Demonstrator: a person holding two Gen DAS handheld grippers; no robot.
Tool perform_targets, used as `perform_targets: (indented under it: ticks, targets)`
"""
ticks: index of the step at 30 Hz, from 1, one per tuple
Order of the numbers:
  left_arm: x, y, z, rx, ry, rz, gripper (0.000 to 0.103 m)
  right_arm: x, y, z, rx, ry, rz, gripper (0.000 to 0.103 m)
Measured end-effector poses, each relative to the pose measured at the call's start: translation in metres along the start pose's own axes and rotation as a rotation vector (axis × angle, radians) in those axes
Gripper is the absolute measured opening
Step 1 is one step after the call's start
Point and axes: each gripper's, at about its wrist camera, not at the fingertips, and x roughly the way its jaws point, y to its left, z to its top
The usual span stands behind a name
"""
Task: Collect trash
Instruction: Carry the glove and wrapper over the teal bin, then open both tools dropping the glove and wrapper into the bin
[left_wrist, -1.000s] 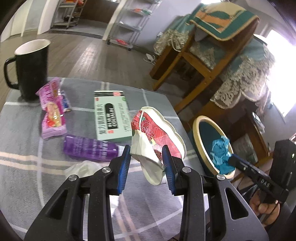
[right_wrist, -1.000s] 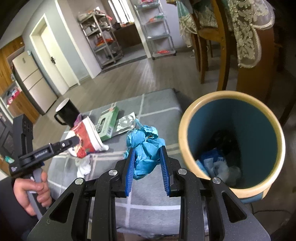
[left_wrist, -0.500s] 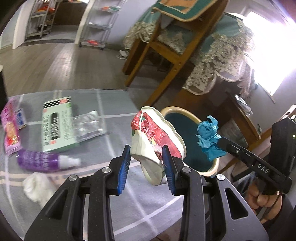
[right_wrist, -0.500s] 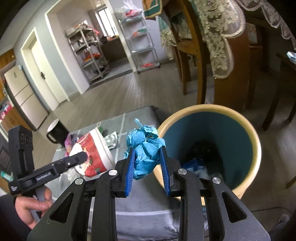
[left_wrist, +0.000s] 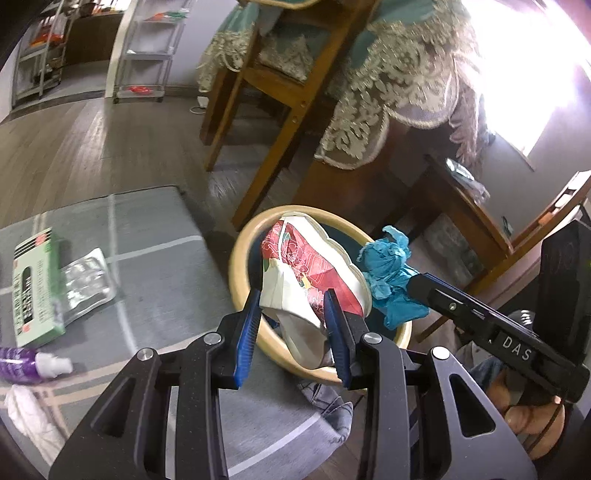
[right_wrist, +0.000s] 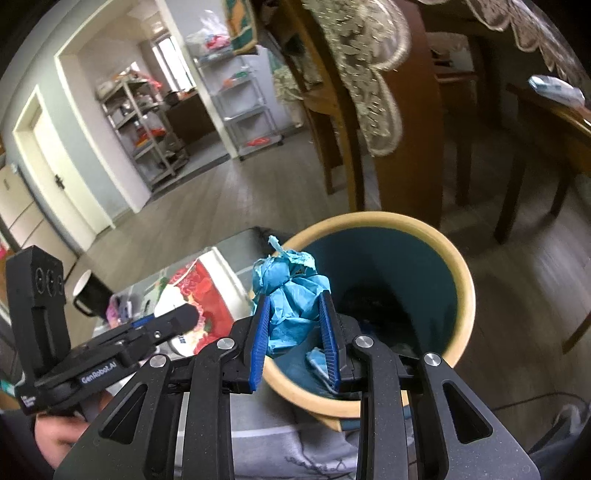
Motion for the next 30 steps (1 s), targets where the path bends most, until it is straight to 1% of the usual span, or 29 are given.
perform_targets:
  ticks: [4, 12, 16, 22, 27, 30]
  targets:
    - [0.021, -0.013, 0.003, 0.038, 0.035, 0.024, 0.034, 0.004, -0.012, -0.001, 0.03, 0.01, -0.025, 0.028]
    - [0.055, -0.014, 0.004, 0.038, 0.127, 0.041, 0.035, 0.016, -0.025, -0.002, 0.086, 0.041, -0.058, 0.029]
    - [0.062, -0.013, 0.003, 0.035, 0.154, 0.045, 0.035, 0.023, -0.032, -0.004, 0.107, 0.063, -0.082, 0.029]
    - [0.056, -0.009, 0.002, 0.02, 0.151, 0.049, 0.037, 0.027, -0.038, -0.005, 0.136, 0.079, -0.09, 0.032]
    - [0.044, -0.001, 0.0, 0.003, 0.132, 0.06, 0.05, 0.026, -0.038, -0.005, 0.14, 0.077, -0.09, 0.039]
    - [0.034, 0.007, -0.002, -0.004, 0.12, 0.076, 0.06, 0.026, -0.038, -0.005, 0.146, 0.074, -0.087, 0.043]
